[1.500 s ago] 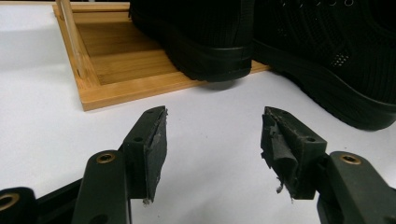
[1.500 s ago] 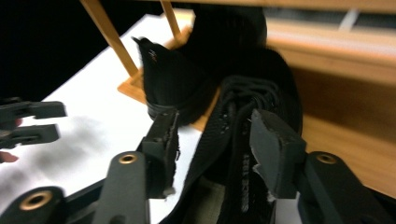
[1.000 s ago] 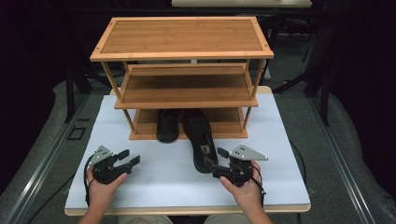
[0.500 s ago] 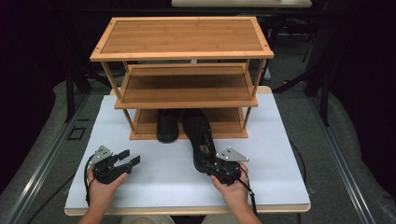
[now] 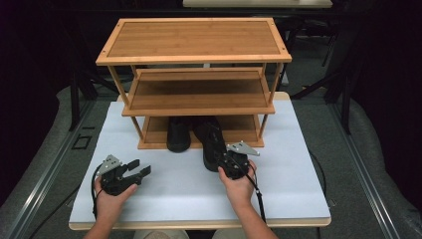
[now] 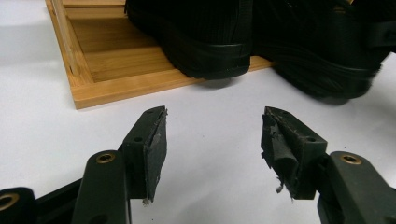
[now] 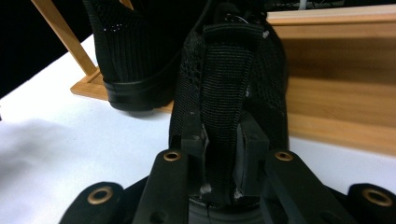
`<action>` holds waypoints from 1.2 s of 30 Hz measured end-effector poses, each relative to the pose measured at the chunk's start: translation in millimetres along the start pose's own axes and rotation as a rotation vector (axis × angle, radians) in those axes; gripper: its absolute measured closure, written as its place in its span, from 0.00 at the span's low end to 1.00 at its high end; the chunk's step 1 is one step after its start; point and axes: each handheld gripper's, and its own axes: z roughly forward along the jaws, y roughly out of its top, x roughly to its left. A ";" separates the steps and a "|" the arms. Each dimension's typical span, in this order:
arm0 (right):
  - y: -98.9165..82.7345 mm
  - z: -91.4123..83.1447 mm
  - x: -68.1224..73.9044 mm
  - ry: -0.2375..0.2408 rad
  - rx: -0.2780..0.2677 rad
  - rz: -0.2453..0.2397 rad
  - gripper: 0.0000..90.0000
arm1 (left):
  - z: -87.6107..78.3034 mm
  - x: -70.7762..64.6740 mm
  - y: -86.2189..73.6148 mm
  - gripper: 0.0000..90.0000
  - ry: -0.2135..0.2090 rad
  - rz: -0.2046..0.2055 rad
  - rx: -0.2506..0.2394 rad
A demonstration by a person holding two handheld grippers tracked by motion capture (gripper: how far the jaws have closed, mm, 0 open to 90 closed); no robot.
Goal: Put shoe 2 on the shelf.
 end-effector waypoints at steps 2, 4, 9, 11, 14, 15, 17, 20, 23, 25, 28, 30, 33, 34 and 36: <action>1.4 7.9 7.8 -0.030 -0.009 -0.043 0.84 | 0.9 0.4 0.0 0.46 -0.006 -0.001 -0.006; 5.5 15.7 14.2 -0.027 -0.006 -0.045 0.81 | 1.2 0.3 0.0 0.46 -0.001 -0.002 -0.001; 13.2 32.7 24.3 -0.016 -0.007 -0.118 0.80 | 1.8 0.5 -0.4 0.46 -0.003 -0.003 -0.004; 17.0 37.1 22.1 -0.016 -0.009 -0.113 0.81 | 1.5 0.6 -0.2 0.46 -0.001 -0.004 -0.006; 23.3 45.6 16.2 -0.050 -0.010 -0.098 0.82 | 2.3 1.2 -0.1 0.46 0.001 -0.009 -0.010; 24.6 47.7 14.8 -0.054 -0.012 -0.101 0.82 | 2.6 1.8 0.1 0.46 0.000 -0.006 -0.004; 27.1 53.0 11.7 -0.071 -0.025 -0.104 0.82 | 4.6 2.8 0.3 0.46 0.001 -0.007 0.001; 31.8 59.8 7.9 -0.089 -0.028 -0.101 0.82 | 9.1 3.6 0.2 0.46 0.002 -0.006 0.004; 34.5 66.5 4.7 -0.067 -0.033 -0.079 0.82 | 14.5 3.9 1.8 0.46 0.006 -0.002 0.012; 33.9 70.4 3.0 -0.065 -0.040 -0.068 0.82 | 19.0 3.6 4.4 0.46 0.017 0.002 0.011; 33.7 69.9 1.5 -0.055 -0.048 -0.060 0.74 | 25.6 3.1 9.2 0.46 0.031 0.019 0.006; 33.7 63.7 -0.6 -0.029 -0.052 -0.033 0.63 | 31.6 2.8 13.8 0.46 0.027 0.012 0.009; 32.1 49.2 -3.3 -0.009 -0.081 -0.039 0.61 | 39.6 0.0 22.4 0.48 0.027 0.029 -0.014; 31.2 41.5 -4.1 -0.002 -0.094 -0.031 0.61 | 42.3 -0.9 25.0 0.49 0.040 0.040 -0.016; 29.2 31.9 -7.1 -0.005 -0.101 -0.052 0.61 | 47.2 -1.6 29.5 0.49 0.060 0.053 -0.030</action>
